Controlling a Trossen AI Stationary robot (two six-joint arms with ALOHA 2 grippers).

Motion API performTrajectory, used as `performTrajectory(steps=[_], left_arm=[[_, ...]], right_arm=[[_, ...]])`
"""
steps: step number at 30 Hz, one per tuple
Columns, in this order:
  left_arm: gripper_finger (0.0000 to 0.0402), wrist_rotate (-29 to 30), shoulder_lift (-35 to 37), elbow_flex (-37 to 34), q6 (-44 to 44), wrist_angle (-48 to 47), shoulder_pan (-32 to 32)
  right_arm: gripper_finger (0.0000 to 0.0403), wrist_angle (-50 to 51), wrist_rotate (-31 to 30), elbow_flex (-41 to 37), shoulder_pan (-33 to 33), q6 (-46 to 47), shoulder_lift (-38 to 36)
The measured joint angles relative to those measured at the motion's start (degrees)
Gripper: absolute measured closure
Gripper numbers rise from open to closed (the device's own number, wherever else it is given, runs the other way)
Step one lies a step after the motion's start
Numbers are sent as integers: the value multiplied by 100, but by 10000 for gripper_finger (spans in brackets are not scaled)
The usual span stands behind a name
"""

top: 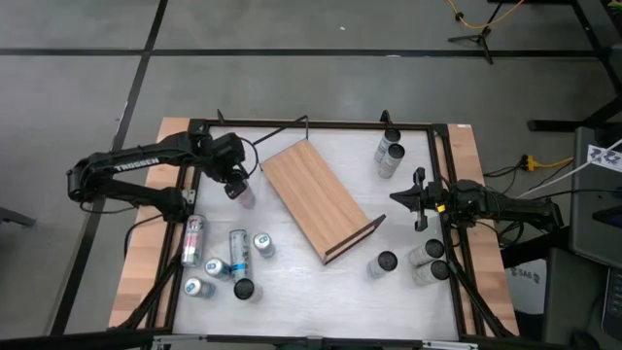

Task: Place canned beverage on shelf
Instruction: Put the top white-pink soda can on the shelf

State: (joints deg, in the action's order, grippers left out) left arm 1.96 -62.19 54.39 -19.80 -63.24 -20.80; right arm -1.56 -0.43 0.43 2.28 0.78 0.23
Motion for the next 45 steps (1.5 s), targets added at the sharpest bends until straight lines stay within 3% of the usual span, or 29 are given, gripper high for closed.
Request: performTrajectory(steps=[22,36,45], left_arm=[[164,-416,1,63,243,908,505],[164,-418,-81,1478,262,881,503],[164,-406,-984,2655,1355,822,469]], right_arm=[[402,-1,0,0,0,0,0],[402,-2,0,0,0,0,2],[402,-2,-1,0,-1,0,2]])
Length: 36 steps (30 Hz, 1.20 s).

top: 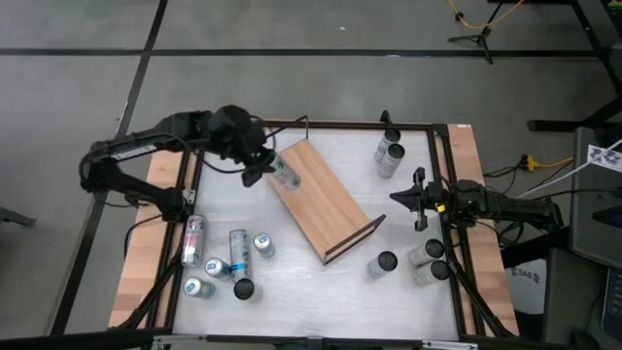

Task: Place canned beverage on shelf
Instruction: Put the top white-pink soda can on the shelf

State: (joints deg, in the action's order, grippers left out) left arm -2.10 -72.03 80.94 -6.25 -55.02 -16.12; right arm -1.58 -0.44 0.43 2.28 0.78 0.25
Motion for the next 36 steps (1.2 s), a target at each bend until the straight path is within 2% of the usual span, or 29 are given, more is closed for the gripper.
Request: performTrajectory(steps=[6,11,21,36], left_arm=[[164,7,-882,880,655,-570,-206],[164,219,-1483,1294,1090,-1128,-410],[164,350,-2016,1310,1714,-1355,-913],[164,337,-2149,1304,1921,-1349,-1429]], right_arm=[[402,0,-1,0,1,0,0],[402,0,0,0,1,0,0],[402,2,-1,0,1,0,0],[402,4,0,0,0,0,0]])
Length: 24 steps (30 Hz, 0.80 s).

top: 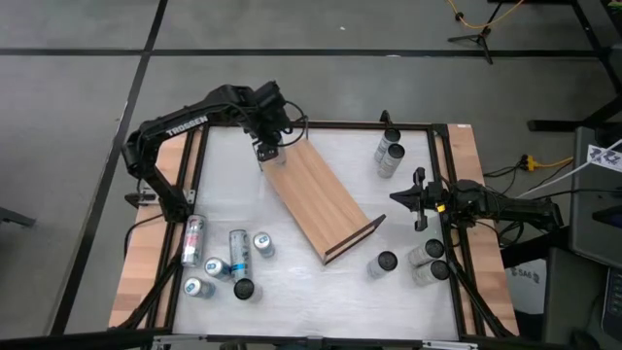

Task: Place canned beverage on shelf
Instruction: Put the top white-pink soda can on the shelf

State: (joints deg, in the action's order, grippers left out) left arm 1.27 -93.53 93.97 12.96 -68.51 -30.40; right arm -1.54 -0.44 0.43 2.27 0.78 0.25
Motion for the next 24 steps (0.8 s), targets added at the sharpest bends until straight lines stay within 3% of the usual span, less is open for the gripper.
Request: performTrajectory(steps=[16,24], left_arm=[[163,-147,-222,-134,246,41,-36],[145,-91,-178,-446,266,152,-28]], right_arm=[[402,10,1,0,0,0,-1],[402,11,1,0,1,0,-1]])
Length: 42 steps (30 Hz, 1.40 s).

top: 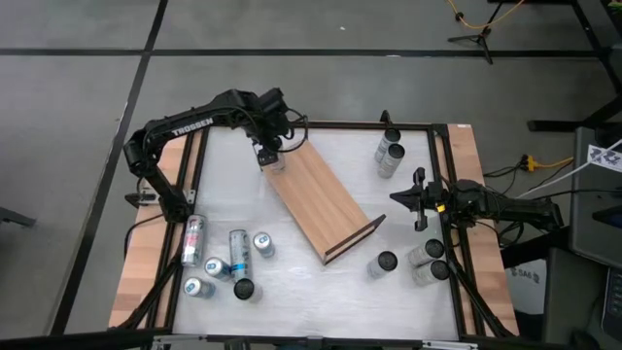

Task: Place canned beverage on shelf
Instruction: Put the top white-pink soda can on the shelf

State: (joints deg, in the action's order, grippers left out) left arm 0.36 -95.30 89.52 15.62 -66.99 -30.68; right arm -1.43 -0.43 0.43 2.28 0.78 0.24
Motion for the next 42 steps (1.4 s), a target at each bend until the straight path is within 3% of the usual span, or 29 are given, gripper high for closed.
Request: performTrajectory(steps=[8,37,42], left_arm=[[119,47,-22,-28,-7,82,35],[116,277,-35,-35,-187,75,115],[116,558,-33,-35,-347,73,151]], right_arm=[[402,0,0,0,-1,0,-1],[402,2,0,0,0,0,1],[402,2,0,0,0,0,1]])
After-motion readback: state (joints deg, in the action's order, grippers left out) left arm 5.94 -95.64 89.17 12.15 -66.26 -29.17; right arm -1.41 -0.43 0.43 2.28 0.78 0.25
